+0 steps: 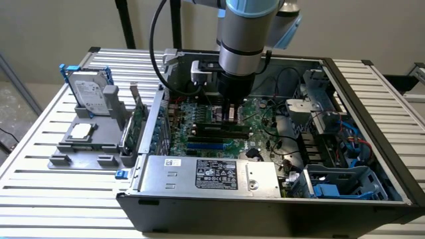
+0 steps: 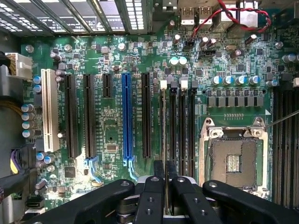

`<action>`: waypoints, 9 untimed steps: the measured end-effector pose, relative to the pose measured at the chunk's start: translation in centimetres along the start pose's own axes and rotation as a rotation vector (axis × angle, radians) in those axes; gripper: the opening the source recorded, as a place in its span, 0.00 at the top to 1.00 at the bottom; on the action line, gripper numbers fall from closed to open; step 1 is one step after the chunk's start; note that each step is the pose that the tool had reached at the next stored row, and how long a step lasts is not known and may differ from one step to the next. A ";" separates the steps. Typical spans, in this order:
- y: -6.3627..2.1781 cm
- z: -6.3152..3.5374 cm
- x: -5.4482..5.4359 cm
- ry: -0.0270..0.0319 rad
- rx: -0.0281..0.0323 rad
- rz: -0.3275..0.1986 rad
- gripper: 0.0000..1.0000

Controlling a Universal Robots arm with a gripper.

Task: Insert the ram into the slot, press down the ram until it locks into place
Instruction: 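Insert the ram into the slot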

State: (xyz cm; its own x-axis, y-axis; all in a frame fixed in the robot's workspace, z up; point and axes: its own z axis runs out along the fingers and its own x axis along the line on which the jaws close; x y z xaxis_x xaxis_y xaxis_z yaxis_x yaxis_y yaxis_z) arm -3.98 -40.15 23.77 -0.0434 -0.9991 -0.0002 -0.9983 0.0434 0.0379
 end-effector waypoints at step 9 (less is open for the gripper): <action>-0.03 0.09 -0.1 0.0033 0.0001 0.000 0.87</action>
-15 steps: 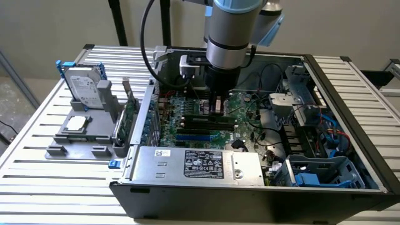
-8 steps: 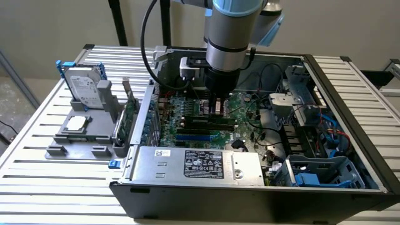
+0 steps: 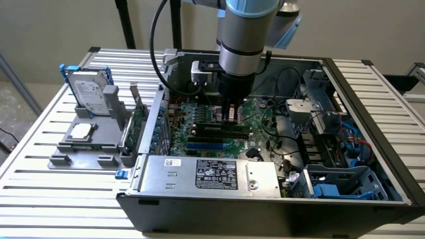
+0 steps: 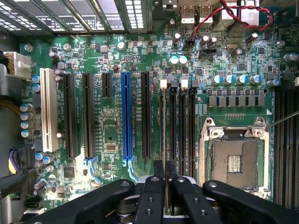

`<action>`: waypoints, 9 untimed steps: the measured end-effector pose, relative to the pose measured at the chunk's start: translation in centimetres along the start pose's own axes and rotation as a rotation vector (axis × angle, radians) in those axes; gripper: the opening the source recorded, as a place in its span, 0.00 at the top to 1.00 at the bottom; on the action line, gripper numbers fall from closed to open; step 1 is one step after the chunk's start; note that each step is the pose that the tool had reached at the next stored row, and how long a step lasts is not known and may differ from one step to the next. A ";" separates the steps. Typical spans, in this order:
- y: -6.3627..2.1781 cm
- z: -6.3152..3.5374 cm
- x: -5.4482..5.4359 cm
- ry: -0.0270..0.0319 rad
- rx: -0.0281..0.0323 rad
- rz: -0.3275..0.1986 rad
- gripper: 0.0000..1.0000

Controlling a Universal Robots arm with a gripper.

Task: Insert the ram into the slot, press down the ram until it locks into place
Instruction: 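Insert the ram into the slot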

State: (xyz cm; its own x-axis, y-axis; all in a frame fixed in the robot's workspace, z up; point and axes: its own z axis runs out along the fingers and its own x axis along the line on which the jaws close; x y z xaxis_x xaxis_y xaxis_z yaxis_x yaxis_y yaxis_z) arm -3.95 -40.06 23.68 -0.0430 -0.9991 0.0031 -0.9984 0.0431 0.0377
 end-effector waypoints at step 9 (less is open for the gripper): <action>-0.01 0.17 -0.2 0.0052 0.0002 -0.004 0.87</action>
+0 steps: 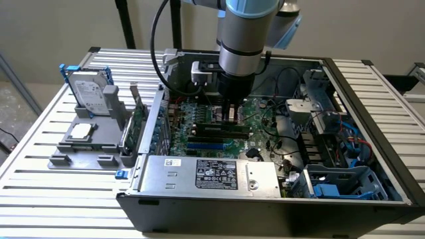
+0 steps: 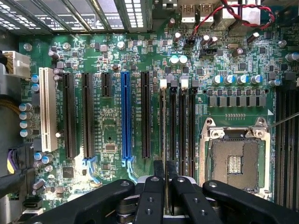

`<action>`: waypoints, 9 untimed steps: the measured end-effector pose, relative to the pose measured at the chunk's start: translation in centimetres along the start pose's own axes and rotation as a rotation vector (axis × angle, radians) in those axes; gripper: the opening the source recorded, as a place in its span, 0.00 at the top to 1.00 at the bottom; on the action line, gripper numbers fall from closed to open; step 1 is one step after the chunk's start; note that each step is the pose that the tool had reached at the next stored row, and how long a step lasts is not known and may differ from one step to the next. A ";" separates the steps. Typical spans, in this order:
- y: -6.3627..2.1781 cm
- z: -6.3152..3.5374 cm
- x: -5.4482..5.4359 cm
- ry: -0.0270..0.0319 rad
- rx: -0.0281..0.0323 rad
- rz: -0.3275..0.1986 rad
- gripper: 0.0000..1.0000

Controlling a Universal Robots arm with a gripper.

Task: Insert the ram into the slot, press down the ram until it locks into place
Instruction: 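Insert the ram into the slot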

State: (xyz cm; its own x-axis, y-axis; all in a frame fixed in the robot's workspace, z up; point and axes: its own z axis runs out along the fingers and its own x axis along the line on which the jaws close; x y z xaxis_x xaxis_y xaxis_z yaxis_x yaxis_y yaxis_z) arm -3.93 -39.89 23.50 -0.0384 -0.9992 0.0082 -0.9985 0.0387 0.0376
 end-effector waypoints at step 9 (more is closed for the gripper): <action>-0.02 0.25 0.0 0.0001 0.0000 -0.001 0.87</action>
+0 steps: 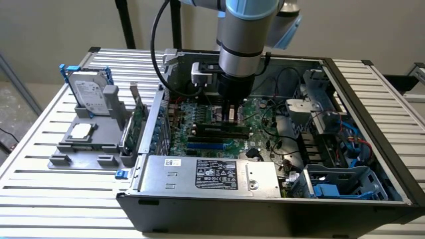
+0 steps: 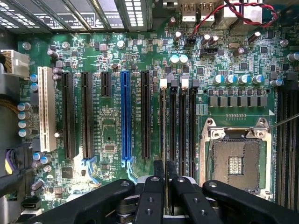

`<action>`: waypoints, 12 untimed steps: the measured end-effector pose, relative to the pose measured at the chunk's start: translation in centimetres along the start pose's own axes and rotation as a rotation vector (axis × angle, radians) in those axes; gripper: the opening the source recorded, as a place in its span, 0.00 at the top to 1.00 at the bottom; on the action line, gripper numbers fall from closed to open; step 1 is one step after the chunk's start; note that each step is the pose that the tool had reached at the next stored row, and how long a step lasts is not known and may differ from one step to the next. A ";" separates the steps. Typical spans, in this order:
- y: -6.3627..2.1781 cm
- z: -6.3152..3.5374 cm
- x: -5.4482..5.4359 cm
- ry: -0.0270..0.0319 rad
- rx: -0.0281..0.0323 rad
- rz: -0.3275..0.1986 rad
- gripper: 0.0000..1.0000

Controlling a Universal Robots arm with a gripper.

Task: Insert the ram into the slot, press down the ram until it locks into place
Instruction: 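Insert the ram into the slot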

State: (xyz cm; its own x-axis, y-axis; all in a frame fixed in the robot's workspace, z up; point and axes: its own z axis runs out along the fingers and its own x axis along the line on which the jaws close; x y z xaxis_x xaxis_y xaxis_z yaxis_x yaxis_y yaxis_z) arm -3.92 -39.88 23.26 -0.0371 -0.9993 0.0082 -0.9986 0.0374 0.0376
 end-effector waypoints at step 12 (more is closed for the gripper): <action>-0.01 0.23 0.0 -0.0001 0.0001 0.000 0.87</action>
State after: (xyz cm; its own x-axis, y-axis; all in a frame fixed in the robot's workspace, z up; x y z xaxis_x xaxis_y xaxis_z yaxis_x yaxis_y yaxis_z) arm -3.92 -39.88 23.03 -0.0371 -0.9993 0.0081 -0.9986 0.0374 0.0375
